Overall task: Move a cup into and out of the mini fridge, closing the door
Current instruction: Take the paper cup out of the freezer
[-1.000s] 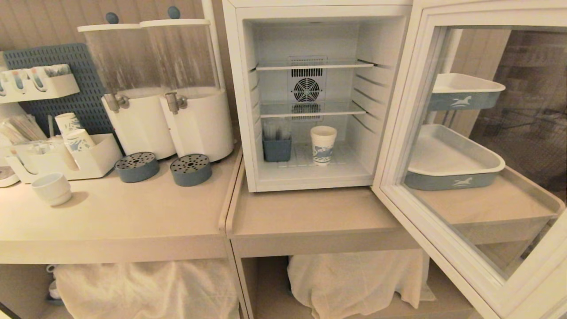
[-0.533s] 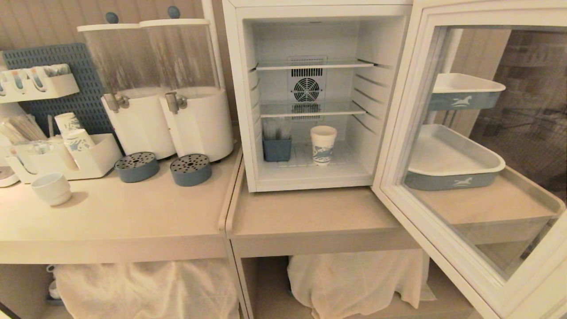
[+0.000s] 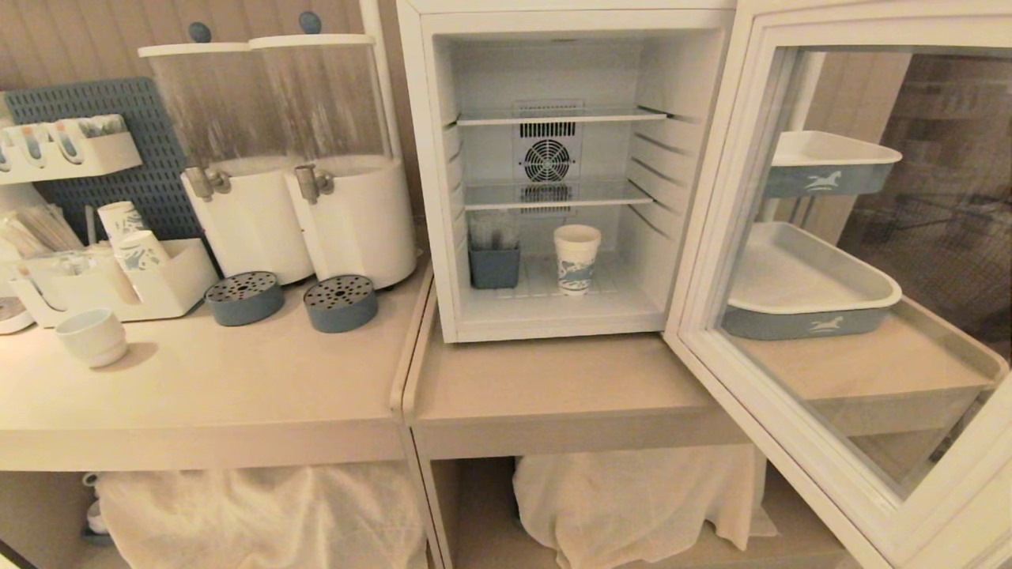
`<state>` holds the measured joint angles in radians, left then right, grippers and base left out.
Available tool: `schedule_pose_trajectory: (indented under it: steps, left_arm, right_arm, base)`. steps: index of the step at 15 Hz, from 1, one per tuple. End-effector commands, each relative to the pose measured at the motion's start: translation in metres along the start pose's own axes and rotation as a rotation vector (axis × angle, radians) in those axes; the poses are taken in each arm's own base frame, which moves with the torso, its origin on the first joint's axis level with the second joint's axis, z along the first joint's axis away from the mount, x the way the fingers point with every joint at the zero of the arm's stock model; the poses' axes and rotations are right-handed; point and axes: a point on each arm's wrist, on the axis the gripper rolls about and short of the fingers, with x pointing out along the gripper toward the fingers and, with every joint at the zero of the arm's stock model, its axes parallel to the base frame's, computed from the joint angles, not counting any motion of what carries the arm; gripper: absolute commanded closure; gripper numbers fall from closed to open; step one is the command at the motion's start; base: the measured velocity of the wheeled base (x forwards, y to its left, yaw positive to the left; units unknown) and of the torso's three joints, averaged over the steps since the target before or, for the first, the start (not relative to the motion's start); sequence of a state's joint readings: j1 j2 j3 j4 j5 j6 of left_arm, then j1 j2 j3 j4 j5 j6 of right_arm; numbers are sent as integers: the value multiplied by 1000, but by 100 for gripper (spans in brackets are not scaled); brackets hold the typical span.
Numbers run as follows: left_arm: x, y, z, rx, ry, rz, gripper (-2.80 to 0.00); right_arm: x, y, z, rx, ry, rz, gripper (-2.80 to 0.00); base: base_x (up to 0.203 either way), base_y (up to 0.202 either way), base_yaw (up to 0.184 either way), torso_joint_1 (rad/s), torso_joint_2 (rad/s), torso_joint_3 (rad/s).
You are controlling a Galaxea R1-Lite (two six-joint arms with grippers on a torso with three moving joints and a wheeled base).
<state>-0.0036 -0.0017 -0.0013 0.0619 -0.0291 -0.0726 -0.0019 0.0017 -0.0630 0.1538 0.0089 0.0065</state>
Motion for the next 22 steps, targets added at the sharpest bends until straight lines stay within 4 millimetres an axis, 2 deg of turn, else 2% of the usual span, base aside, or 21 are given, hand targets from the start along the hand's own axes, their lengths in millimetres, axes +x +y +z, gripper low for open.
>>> schedule_pose_trajectory:
  steps: [1,4,9,15,22]
  left_arm:
    - [3,1,-12,-1,47,5,0]
    - [3,1,-13,-16,49,9,0]
    - [3,1,-12,-7,47,6,0]
    - [3,1,-12,-2,45,6,0]
    - [3,1,-12,-2,45,7,0]
  right_arm:
    - [0,0,0,1,3,1,0]
    - [0,0,0,1,3,1,0]
    - [0,0,0,1,3,1,0]
    - [0,0,0,1,3,1,0]
    - [0,0,0,1,3,1,0]
  base:
    - [0,0,0,0,0,0]
    - [-43,0,0,1,4,0]
    - [-183,0,1,2,1,4]
    - [-11,0,0,0,0,0]
    - [0,173,-2,4,3,3]
